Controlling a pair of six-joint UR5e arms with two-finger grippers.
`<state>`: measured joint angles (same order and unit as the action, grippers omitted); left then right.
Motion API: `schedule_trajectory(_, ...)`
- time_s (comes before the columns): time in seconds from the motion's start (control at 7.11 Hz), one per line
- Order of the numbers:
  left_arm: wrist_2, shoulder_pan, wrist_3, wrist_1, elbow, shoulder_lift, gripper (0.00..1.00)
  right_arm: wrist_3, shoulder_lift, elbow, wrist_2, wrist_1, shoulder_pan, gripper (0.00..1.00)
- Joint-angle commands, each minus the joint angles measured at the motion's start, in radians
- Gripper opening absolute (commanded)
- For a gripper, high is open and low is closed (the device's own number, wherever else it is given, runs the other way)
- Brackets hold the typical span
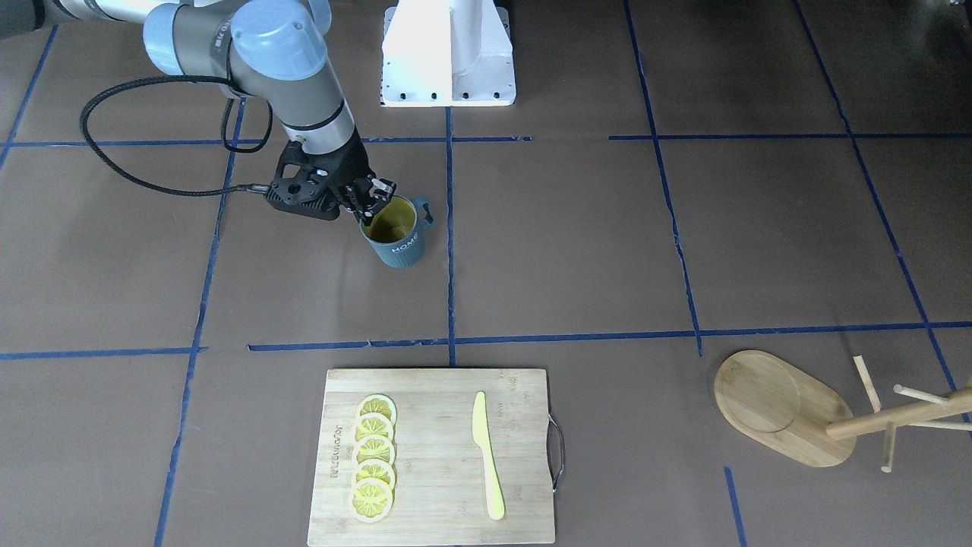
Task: Hang cup on storage rack
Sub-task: 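Carry the teal mug with the right gripper toward the table center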
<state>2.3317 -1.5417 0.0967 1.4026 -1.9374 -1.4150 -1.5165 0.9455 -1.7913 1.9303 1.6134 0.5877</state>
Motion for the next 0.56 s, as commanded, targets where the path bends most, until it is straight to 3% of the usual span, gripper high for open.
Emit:
schedule_trajectory(0.0,0.0,0.0,0.0,-0.001,0.003,0.002,1.0,-0.054,-0.114,0.09,-0.034,0.056,-0.032,0.0)
schedule_trajectory(0.14,0.0,0.0,0.0,-0.001,0.003,0.002,1.0,-0.059,-0.143,0.137,-0.043,0.056,-0.04,0.0)
schedule_trajectory(0.42,0.0,0.0,0.0,-0.001,0.003,0.002,1.0,-0.059,-0.145,0.147,-0.079,0.054,-0.058,0.01)
